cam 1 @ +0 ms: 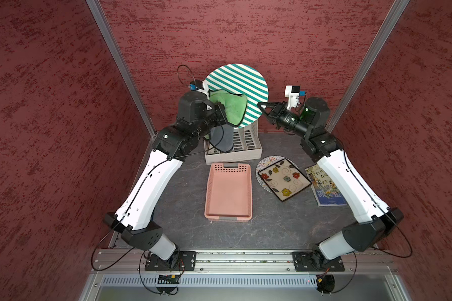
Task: Wipe the wet plate dry
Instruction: Wipe the plate with towel.
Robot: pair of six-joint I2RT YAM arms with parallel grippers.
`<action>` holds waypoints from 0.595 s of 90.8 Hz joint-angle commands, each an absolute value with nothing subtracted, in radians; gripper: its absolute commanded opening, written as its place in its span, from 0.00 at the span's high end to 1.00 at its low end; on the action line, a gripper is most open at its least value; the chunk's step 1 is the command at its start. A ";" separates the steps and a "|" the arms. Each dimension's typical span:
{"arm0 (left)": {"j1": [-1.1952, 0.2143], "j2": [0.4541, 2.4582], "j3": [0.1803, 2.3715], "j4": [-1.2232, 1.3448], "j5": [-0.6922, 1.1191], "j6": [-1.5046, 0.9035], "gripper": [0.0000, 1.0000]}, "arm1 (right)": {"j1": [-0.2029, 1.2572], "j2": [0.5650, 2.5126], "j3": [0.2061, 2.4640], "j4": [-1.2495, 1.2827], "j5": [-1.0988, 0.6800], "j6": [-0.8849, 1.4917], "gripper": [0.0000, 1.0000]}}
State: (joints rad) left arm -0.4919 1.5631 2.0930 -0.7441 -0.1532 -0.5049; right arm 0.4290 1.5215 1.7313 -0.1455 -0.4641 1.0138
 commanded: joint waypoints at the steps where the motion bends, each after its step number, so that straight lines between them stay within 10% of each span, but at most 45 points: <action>1: -0.441 1.588 2.147 -0.745 -0.084 -0.491 1.00 | 0.498 1.429 1.677 -0.008 -0.582 0.962 1.00; 26: -0.446 1.800 2.515 -0.884 0.422 -0.325 1.00 | 0.566 1.449 1.685 0.028 -0.611 0.931 1.00; 54: -0.482 1.702 2.371 -0.990 0.247 -0.296 1.00 | 0.375 1.531 1.874 0.106 -0.557 1.082 1.00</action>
